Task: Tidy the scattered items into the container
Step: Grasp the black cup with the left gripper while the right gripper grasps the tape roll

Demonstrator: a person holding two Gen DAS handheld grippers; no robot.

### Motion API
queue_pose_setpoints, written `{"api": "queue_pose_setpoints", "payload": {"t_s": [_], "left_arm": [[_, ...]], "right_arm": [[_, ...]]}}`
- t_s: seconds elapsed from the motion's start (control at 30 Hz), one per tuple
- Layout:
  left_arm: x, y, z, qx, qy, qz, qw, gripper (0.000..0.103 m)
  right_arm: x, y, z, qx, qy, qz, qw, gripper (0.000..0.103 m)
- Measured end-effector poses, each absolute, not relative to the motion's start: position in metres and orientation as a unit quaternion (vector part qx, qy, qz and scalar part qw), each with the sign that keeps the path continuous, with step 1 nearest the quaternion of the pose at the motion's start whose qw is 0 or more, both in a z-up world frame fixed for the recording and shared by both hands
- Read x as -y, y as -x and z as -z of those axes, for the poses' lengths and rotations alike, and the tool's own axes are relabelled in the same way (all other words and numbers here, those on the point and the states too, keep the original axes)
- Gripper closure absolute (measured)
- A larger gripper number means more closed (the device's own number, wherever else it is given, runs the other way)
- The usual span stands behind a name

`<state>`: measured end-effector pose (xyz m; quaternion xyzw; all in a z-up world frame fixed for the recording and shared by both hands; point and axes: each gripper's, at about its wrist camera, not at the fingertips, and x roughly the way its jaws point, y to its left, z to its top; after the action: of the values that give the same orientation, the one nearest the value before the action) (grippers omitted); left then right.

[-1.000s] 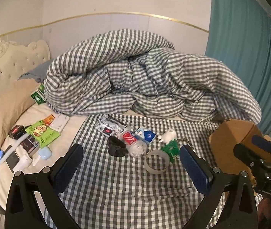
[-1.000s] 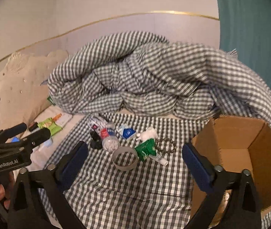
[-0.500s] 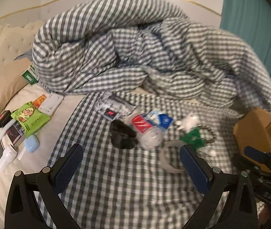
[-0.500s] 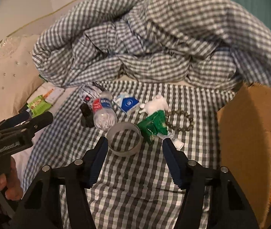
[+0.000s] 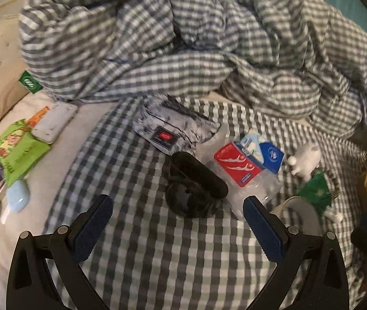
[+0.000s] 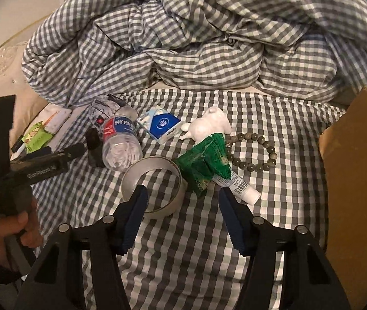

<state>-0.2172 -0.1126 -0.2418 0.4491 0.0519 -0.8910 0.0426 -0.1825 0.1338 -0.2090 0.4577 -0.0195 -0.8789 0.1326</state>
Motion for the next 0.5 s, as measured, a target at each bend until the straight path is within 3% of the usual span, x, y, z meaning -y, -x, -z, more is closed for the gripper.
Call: {"api": "queue_pose_setpoints", "payload": {"t_s": [0.43,0.5], "left_arm": [[0.111,0.253,0.287,-0.03,-0.453,0.89,0.04,0.0],[0.113,0.256,0.291,-0.034,-0.449,0.892,0.041,0.005]], "right_arm": [[-0.129,0.201,0.231,0.028,-0.467,0.874,0.131,0.046],[-0.128,0.202,0.234,0.027,-0.47,0.872,0.13,0.046]]}}
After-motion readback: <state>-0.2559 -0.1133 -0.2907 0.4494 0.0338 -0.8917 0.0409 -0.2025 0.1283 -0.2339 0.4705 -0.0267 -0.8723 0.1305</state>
